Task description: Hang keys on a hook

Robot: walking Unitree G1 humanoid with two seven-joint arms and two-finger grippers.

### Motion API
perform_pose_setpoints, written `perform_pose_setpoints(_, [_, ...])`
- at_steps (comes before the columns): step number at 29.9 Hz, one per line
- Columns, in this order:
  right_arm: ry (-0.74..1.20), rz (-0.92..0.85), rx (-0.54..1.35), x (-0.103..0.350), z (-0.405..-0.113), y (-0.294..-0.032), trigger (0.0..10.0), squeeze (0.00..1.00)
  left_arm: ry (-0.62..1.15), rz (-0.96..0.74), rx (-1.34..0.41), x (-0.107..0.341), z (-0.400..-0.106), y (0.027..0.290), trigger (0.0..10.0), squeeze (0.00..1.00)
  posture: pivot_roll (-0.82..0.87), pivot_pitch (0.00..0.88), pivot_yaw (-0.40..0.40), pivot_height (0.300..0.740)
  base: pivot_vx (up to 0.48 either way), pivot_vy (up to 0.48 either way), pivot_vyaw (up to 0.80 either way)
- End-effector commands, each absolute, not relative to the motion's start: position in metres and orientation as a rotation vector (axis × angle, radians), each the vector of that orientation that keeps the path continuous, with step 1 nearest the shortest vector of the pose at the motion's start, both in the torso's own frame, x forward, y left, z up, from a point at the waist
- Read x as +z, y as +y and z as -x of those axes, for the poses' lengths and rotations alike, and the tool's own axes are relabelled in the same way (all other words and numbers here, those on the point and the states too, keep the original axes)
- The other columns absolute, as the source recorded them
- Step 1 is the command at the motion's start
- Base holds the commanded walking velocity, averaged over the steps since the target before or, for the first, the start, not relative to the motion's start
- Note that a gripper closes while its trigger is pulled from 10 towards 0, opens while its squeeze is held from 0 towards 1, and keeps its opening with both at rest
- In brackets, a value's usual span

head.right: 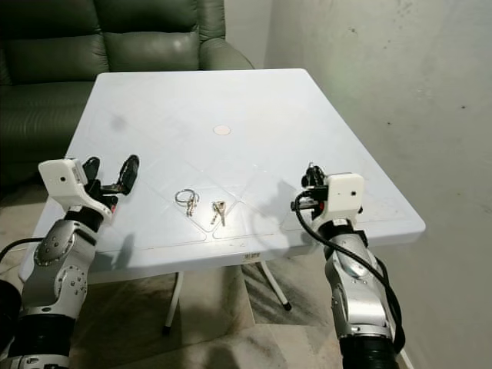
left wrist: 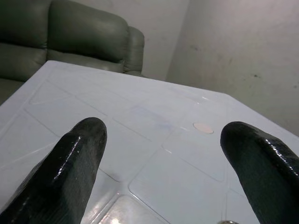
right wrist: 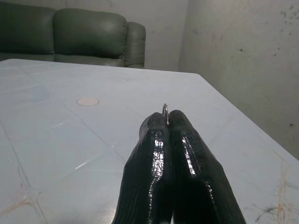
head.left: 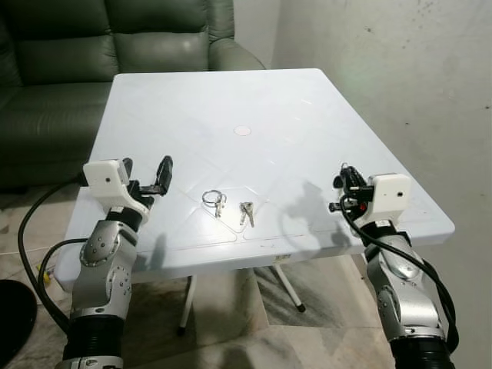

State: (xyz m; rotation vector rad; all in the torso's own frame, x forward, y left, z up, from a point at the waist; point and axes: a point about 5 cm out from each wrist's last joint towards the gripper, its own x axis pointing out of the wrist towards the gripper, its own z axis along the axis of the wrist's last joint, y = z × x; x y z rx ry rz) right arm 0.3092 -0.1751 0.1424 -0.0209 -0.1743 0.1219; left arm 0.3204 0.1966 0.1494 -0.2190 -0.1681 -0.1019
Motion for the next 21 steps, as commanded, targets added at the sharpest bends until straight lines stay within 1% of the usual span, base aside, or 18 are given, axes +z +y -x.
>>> perform_pose_setpoints(1, [-0.181,0.020,0.122,0.1445,-0.3108,-0.1754,10.0,0.00,-0.160,0.234,-0.089,0.1487,-0.3218,0.1972,10.0,0.00,-0.03,0.000,-0.051,0.740,0.000,0.262,-0.74])
perform_pose_setpoints(3, [-0.181,0.019,0.124,0.1446,-0.3107,-0.1749,10.0,0.00,-0.163,0.237,-0.085,0.1488,-0.3217,0.1974,10.0,0.00,-0.03,0.000,-0.051,0.740,0.000,0.334,-0.74])
perform_pose_setpoints(21, [-0.180,0.022,0.131,0.1459,-0.3109,-0.1739,10.0,0.00,-0.147,0.233,-0.051,0.1465,-0.3231,0.2016,10.0,0.00,-0.03,0.000,-0.058,0.740,0.000,0.000,-0.74])
